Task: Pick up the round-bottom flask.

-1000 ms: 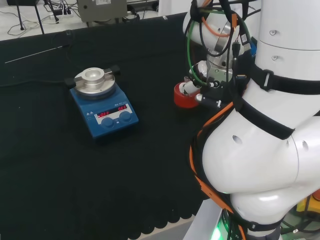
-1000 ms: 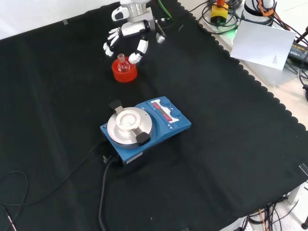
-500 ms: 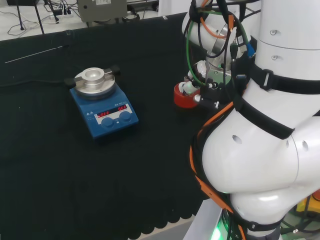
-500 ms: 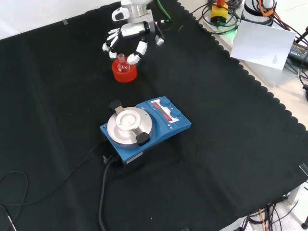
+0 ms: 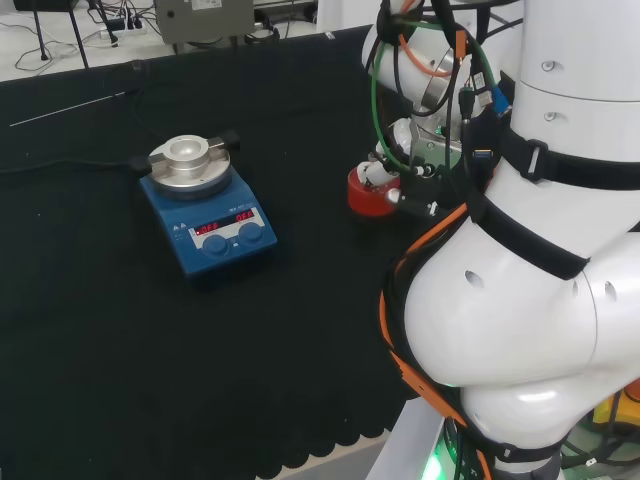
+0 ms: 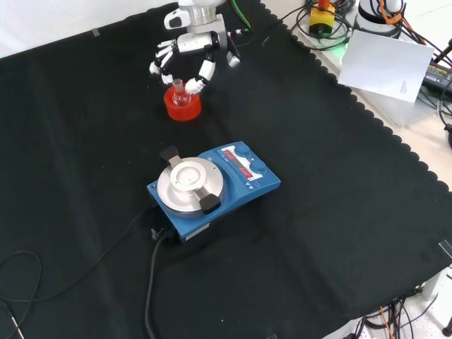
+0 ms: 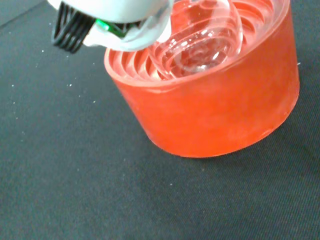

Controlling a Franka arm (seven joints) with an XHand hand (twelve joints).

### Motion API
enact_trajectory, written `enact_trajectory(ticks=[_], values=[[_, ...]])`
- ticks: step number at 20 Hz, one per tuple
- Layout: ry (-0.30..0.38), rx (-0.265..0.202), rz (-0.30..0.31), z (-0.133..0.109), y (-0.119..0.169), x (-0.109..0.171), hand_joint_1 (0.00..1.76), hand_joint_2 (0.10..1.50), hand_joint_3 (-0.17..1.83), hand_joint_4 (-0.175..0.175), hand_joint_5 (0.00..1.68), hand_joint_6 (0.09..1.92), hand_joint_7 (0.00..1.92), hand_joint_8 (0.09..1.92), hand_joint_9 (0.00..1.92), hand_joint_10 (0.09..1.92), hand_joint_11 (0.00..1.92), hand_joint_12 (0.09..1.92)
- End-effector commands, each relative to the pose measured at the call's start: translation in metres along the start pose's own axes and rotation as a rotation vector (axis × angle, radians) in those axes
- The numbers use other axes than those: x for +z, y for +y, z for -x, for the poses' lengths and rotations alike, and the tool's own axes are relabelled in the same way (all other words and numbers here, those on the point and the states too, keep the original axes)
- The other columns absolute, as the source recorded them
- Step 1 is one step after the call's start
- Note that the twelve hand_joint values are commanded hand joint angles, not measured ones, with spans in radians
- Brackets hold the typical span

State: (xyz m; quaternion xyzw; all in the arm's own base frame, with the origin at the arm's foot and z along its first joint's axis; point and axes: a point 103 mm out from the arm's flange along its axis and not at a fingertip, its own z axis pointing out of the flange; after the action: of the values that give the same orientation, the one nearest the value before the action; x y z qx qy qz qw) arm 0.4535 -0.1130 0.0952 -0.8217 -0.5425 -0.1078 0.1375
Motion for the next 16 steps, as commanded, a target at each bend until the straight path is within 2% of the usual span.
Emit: enact_trajectory(ticks=[1, 16], values=[[0.003, 0.011, -0.001, 0.0027, 0.0013, -0.0024, 0.98, 0.61, 0.67, -0.071, 0.69, 0.9, 0.28, 0.64, 0.41, 0.68, 0.0, 1.3], [0.002, -0.003, -0.002, 0.0, 0.0023, 0.0055, 0.99, 0.62, 0.68, -0.06, 0.63, 0.9, 0.29, 0.65, 0.42, 0.68, 0.0, 1.31]])
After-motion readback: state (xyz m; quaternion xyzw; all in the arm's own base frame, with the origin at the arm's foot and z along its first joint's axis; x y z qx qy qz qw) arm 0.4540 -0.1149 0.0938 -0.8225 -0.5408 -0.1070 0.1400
